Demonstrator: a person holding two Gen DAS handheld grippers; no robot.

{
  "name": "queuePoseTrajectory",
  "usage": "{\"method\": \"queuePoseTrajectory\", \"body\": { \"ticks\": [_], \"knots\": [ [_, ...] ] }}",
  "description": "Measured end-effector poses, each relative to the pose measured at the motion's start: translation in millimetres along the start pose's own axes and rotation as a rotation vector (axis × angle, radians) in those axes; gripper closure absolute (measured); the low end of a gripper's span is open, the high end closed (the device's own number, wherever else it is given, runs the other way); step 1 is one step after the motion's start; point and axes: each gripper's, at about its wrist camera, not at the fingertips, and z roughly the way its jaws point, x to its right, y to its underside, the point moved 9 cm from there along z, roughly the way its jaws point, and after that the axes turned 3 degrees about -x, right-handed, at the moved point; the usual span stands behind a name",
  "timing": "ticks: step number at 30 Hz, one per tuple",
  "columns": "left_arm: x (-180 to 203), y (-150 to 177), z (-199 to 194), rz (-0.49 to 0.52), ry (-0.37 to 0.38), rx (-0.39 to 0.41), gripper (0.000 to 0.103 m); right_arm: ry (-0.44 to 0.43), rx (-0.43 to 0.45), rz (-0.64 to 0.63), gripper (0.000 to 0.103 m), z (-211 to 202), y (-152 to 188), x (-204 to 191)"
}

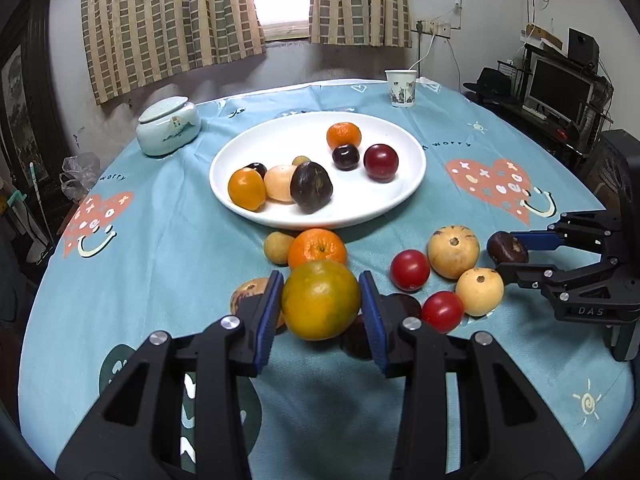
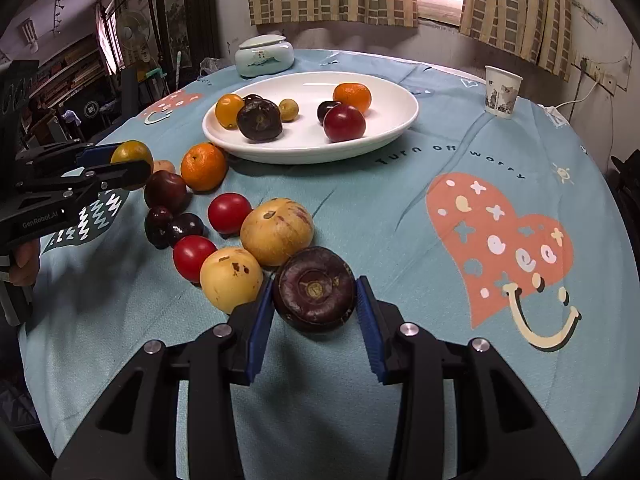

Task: Organize fruits
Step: 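Lift both held fruits above the table toward the plate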

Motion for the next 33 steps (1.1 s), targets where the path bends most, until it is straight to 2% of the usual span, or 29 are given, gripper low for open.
{"method": "queuePoseTrajectory", "body": {
  "ticks": [22,30,33],
  "knots": [
    [-2.0,-1.7,1.4,-0.006,0.004,0.002,0.064,-0.002,0.002,0.005,0.062,-0.1,-0.1,2.7],
    [-1.8,-5.3,-5.7,-0.015,0.030,0.040,0.064,-0.005,0.013,-0.002,0.062,-3.1,-1.2,1.6],
    [0.4,-5.5,-5.5,-0.020,0.053,0.032,0.064,-0.011,0.026,0.003,0.062,-7.1,-4.5,0.3]
  ]
}}
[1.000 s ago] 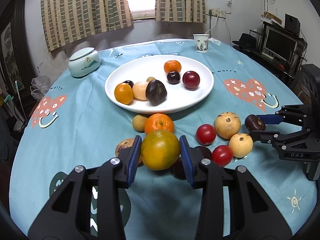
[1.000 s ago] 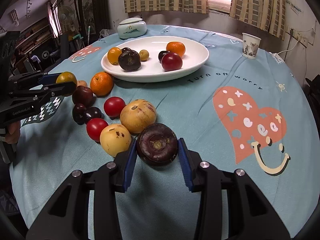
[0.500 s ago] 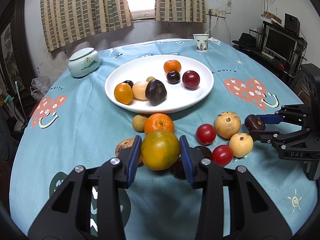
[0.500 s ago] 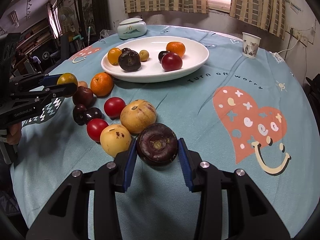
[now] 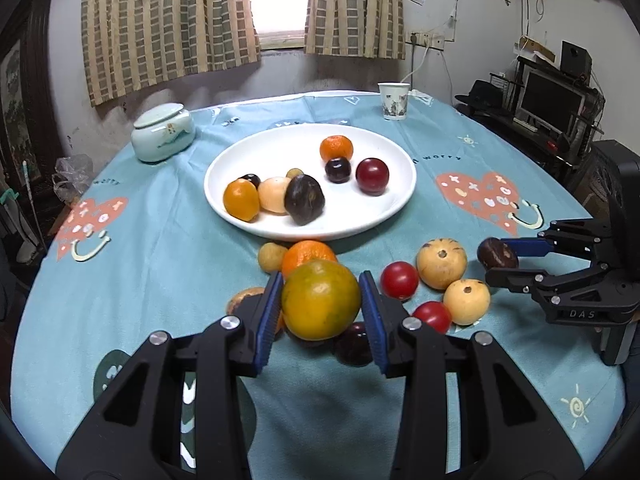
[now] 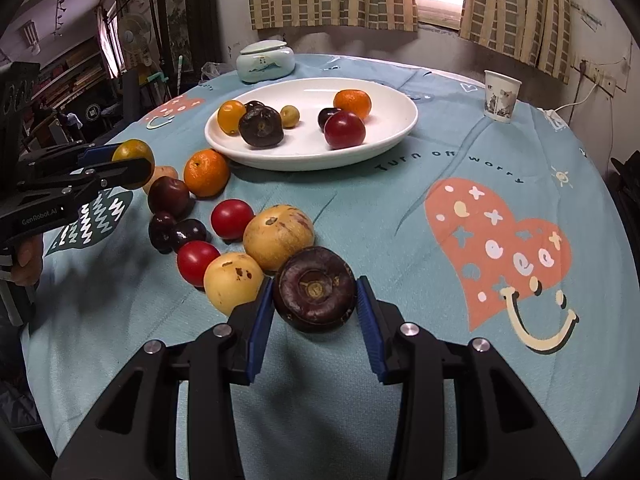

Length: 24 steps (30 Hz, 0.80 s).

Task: Organize fruits
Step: 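Lift both held fruits above the table toward the plate, then lower both fruits onto the white plate and open both tools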

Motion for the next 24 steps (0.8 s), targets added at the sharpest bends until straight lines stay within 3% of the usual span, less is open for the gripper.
{"method": "queuePoseTrajectory", "body": {
  "ticks": [6,11,17,24],
  "knots": [
    [-2.7,-10.4,-8.8,0.004,0.038,-0.021,0.064,-0.017,0.053,0.047,0.062,-16.4,-22.0,-1.6],
    [-24.6,-48.0,-10.0,0.039,-0.019,0.010,0.064,-0.006,0.110,-0.008,0.061,-30.2,-59.6,-15.1],
    [-49.4,-95.9,42.4,0.014,-0.098,-0.052,0.064,-0.004,0.140,-0.042,0.061,-4.3,-122.6,-30.9],
    [-64.2,-117.8,102.8,-0.022,-0.135,-0.133,0.063,0.028,0.089,-0.011,0.060,51.2,-158.2,-21.8]
  ]
}}
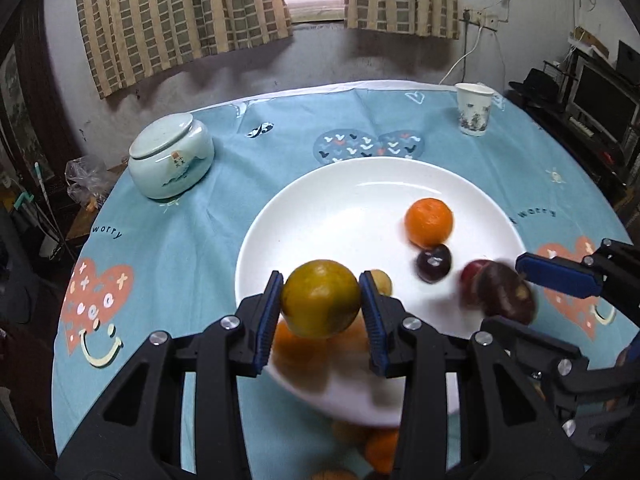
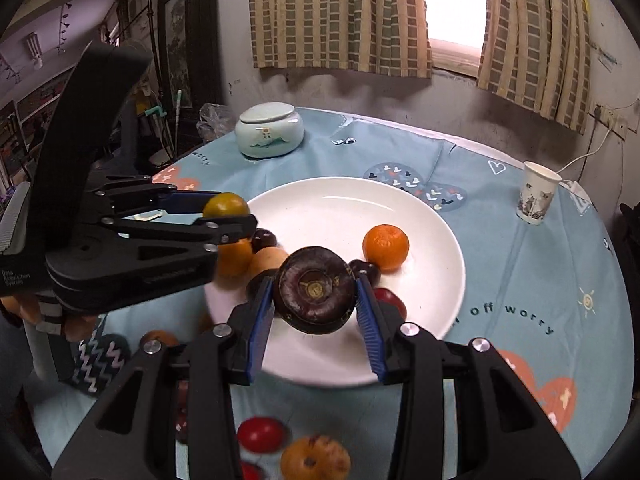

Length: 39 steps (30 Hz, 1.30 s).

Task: Organize fruits
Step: 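Lower both fruits onto the white plate and open both tools, then pull both tools back toward the fruit cluster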

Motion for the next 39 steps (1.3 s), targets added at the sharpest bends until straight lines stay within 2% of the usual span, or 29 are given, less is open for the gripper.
{"method": "queuePoseTrajectory", "body": {
  "ticks": [2,3,9,10,13,17,20,22,27,31,34,39],
  "knots": [
    [-2.6,-1.4,10.4,-0.013,0.000,-0.019,0.063,0.026,-0.004,0.008,0.049,9.7,-3.8,6.2],
    [-4.1,-1.1,13.3,-0.025,0.010,-0.025,0.063,0.039,0.003,0.018,0.037,11.4,-4.7,9.6],
    [-7.8,8.0,-8.4,-0.031,0.037,0.028,0.061,0.060,0.053,0.006,0.036,-0.3,-1.8,8.7],
    [-7.0,10.5,-15.5,-0.033,0.043,0.040,0.059,0.051,0.055,0.011,0.036,-4.5,1.9,6.6],
    [-3.1,24.6,-50.8,-0.014,0.039,0.117,0.038,0.008,0.078,0.044,0.036,-20.7,12.8,1.0],
    [6.2,54.8,-90.9,0.066,0.034,0.181,0.033,0.044,0.109,0.021,0.036,-54.3,39.8,-5.6],
    [5.6,84.5,-106.8,0.079,0.064,0.158,0.033,0.077,0.089,-0.026,0.036,-77.6,70.5,-8.3],
    [4.0,104.9,-110.4,0.078,0.084,0.126,0.033,0.073,0.039,-0.045,0.036,-85.5,96.6,-10.5],
    [21.1,140.4,-108.5,0.126,0.134,0.068,0.033,0.058,-0.075,-0.069,0.036,-83.0,145.7,-18.6],
    [39.3,158.3,-106.4,0.165,0.180,0.046,0.032,0.027,-0.094,-0.061,0.036,-75.2,153.8,-26.1],
    [37.3,165.4,-102.4,0.164,0.185,0.030,0.030,0.012,-0.112,-0.058,0.036,-67.3,156.0,-30.6],
    [8.3,150.6,-90.1,0.056,0.171,0.013,0.030,-0.075,-0.147,0.025,0.036,-51.4,153.4,-28.5]
  ]
}}
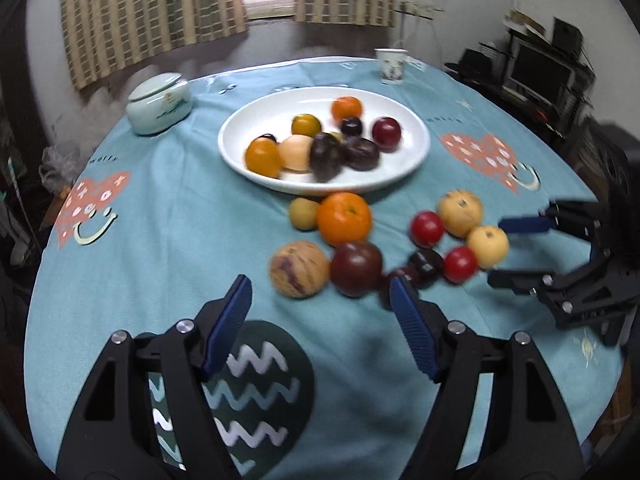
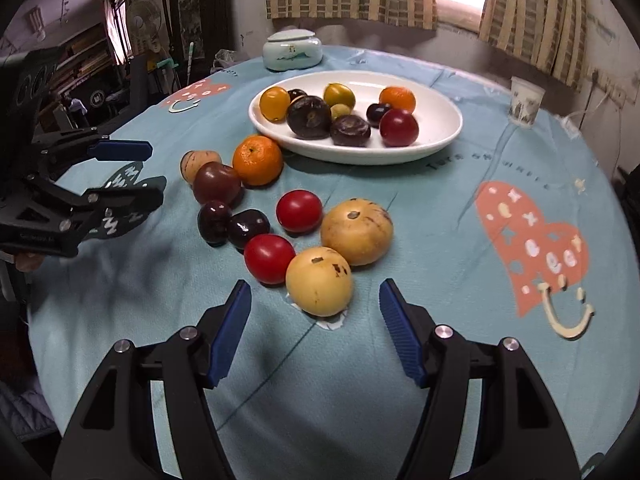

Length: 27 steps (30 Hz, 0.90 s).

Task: Organize fruits
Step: 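Pull both tools back toward the fruit cluster, then grasp a striped melon-shaped fruit with the left tool while the right tool grasps a tan pear-shaped fruit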

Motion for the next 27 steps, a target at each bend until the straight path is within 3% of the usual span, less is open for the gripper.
{"method": "queuePoseTrajectory", "body": {
  "ticks": [7,11,17,27],
  "knots": [
    [-33.2,-8.8,16.7,-0.086,-0.017,-0.036,0.031,-0.047,0.018,0.033,0.036,0.7,-0.6,0.3],
    [-35.7,-6.5,18.8,-0.096,0.046,-0.041,0.039,-0.076,0.042,0.051,0.036,-5.7,-2.6,1.4],
    [-20.2,9.8,29.4,0.069,0.001,-0.088,0.039,-0.083,0.038,0.045,0.036,-7.1,-1.7,1.2],
    [-12.7,-5.9,58.5,0.166,-0.023,-0.114,0.040,-0.072,0.015,0.017,0.036,-1.9,2.9,-3.6]
  ]
}}
